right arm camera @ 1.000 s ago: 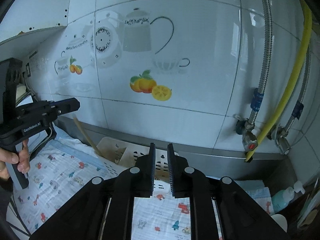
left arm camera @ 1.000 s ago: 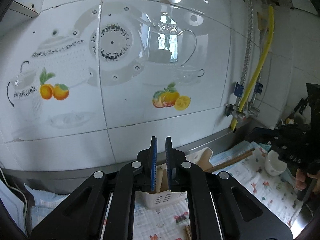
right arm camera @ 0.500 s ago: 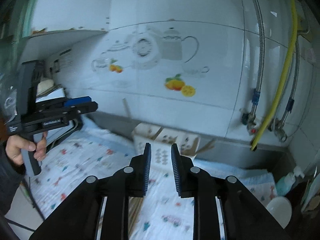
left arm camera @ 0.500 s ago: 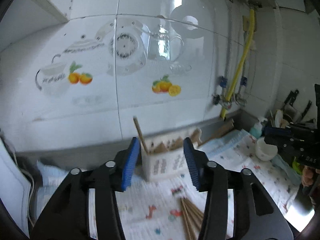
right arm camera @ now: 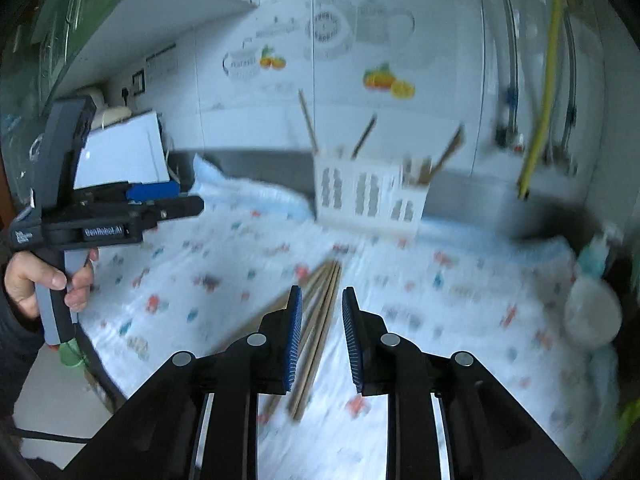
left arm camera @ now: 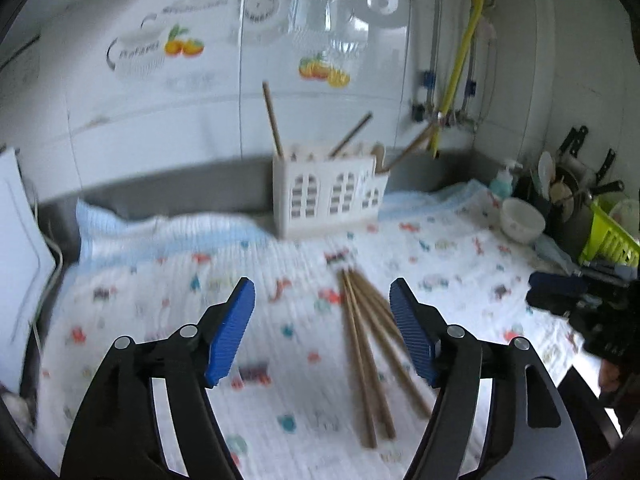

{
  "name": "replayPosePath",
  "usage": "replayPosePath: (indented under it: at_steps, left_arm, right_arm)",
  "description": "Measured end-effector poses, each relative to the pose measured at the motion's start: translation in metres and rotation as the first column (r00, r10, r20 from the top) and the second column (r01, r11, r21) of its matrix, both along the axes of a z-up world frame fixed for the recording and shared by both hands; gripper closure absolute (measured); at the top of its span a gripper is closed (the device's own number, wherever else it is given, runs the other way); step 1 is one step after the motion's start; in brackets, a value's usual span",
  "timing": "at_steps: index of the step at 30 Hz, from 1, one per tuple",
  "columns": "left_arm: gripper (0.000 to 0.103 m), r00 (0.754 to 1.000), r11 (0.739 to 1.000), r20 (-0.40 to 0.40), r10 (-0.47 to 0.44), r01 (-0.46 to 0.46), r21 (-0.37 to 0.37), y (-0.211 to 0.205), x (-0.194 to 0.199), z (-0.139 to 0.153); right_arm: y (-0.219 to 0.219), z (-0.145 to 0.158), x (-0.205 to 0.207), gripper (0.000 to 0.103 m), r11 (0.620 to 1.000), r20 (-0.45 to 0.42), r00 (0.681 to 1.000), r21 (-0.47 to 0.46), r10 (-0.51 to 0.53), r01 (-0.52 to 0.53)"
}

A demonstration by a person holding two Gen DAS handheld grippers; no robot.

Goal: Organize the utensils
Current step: 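Move both open tools back down to the remaining chopsticks, then close the right tool on a chopstick while the left tool grasps another chopstick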

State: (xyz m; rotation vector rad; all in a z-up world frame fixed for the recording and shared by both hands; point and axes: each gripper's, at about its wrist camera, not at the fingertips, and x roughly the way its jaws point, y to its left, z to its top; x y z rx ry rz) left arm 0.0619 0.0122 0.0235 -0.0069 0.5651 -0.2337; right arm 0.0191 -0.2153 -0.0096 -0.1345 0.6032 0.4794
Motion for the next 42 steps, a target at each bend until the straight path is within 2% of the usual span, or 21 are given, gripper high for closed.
replayPosePath:
  at_steps: [5, 7, 12, 22, 30, 42]
  left_arm:
    - [0.029, 0.999, 1.0, -0.046, 0.021, -0.021, 0.006, -0.001, -0.015, -0.032]
    - [0.029, 0.997, 0.999, -0.069, 0.036, -0.036, 0.011, 0.0, -0.017, -0.042]
    - [0.027, 0.993, 0.999, -0.103, 0.052, -0.051, 0.018, 0.002, -0.022, -0.059]
    - [0.025, 0.984, 0.997, -0.158, 0.081, -0.082, 0.0, 0.009, -0.02, -0.081]
    - [0.025, 0.98, 0.996, -0.176, 0.089, -0.09, 0.0, 0.01, -0.019, -0.088]
    - [0.025, 0.978, 0.998, -0.2, 0.056, -0.058, -0.002, 0.002, -0.021, -0.099]
  right_arm:
    - [0.003, -0.043, -0.008, 0.084, 1.0, -0.093, 0.995, 0.006, -0.022, 0.023]
    - [0.006, -0.06, -0.008, 0.086, 0.999, -0.115, 0.993, -0.019, -0.04, 0.038]
    - [0.008, -0.083, 0.001, 0.09, 0.998, -0.166, 0.984, -0.024, -0.06, 0.057]
    - [0.013, -0.095, 0.015, 0.093, 0.998, -0.204, 0.977, -0.029, -0.064, 0.059]
    - [0.018, -0.1, 0.015, 0.095, 0.997, -0.202, 0.977, -0.049, -0.071, 0.062]
    - [0.022, -0.101, 0.015, 0.095, 0.996, -0.199, 0.977, -0.063, -0.081, 0.069]
